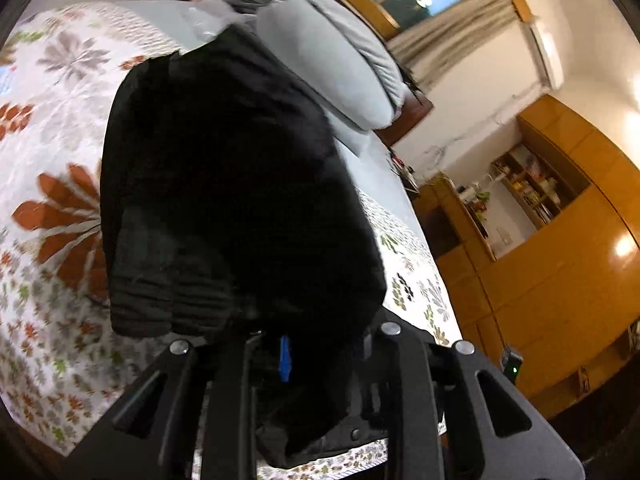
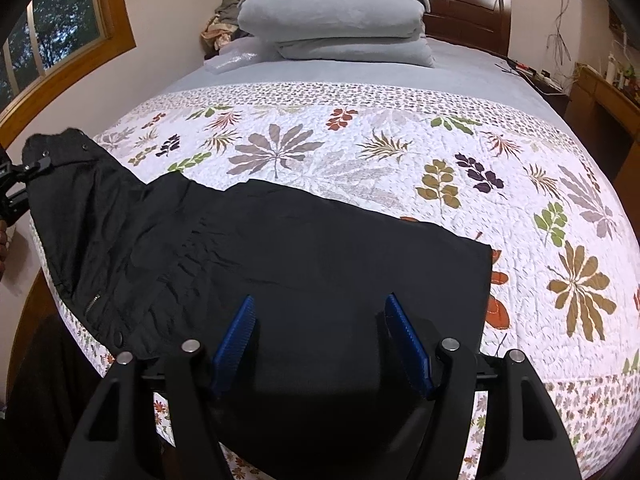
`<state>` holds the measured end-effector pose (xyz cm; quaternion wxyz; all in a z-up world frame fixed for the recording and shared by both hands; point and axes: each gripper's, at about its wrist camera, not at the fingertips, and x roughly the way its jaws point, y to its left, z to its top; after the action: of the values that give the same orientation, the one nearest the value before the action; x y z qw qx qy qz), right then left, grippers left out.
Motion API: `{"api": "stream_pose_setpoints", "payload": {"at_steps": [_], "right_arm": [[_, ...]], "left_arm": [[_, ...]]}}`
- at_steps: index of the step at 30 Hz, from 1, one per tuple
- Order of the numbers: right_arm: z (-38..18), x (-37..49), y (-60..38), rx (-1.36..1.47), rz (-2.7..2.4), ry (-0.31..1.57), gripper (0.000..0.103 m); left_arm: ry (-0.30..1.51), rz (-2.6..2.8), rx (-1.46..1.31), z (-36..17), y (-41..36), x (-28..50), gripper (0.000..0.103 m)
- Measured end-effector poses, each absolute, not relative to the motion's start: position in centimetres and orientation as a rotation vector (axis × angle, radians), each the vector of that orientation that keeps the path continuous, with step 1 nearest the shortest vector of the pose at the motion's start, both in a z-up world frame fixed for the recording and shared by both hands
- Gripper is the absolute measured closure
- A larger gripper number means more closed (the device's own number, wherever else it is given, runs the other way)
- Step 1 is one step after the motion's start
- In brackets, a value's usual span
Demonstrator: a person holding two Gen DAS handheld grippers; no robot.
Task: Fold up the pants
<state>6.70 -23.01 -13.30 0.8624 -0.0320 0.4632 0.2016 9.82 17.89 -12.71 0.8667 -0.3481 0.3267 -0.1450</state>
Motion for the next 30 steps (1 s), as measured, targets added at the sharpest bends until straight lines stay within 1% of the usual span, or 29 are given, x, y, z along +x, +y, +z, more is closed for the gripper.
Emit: {"api": "stream_pose_setpoints", "payload": {"at_steps": [4, 8, 11, 13, 15, 19, 24, 26, 28, 30], "right_arm": [[-12.9, 7.1, -23.2, -0.031, 0.435, 0.973, 0.034], [-9.4, 9.5, -21.0, 0.082, 0.568, 0.953, 0.034], [-5.2, 11.4, -16.5, 0.069, 0.708, 0.887, 0.030], [-2.2, 12.3, -12.1, 0.029, 0.818, 0.842, 0.024], [-0.7, 13.0, -9.1, 0.020, 0.878, 0.839, 0.022], [0.1, 14.7, -4.3, 0.064, 0.988, 0.932, 0.022], [-0.9, 17.5, -2.7, 0.161, 0.978, 1.088, 0.022], [-1.8, 18.9, -3.1, 0.215, 0.935, 1.174, 0.015], [-2.6, 20.0, -4.0, 0.240, 0.889, 1.236, 0.015], [-4.1, 21.1, -4.1, 0.204, 0.814, 1.317, 0.013]], "left_arm": [[0.711, -0.335, -0.669, -12.2, 15.6, 10.9, 0.081], [0.729, -0.363, -0.591, -12.3, 13.5, 11.6, 0.080], [0.725, -0.376, -0.567, -12.9, 12.8, 11.5, 0.079], [0.722, -0.383, -0.563, -13.2, 12.3, 11.6, 0.079], [0.713, -0.391, -0.541, -13.5, 11.6, 11.8, 0.077], [0.716, -0.430, -0.478, -13.9, 10.0, 11.9, 0.076], [0.737, -0.483, -0.352, -14.6, 6.5, 12.0, 0.075], [0.752, -0.501, -0.309, -15.5, 6.2, 12.1, 0.075], [0.761, -0.517, -0.272, -16.1, 5.1, 12.2, 0.075], [0.774, -0.532, -0.267, -16.8, 4.4, 12.5, 0.075]]}}
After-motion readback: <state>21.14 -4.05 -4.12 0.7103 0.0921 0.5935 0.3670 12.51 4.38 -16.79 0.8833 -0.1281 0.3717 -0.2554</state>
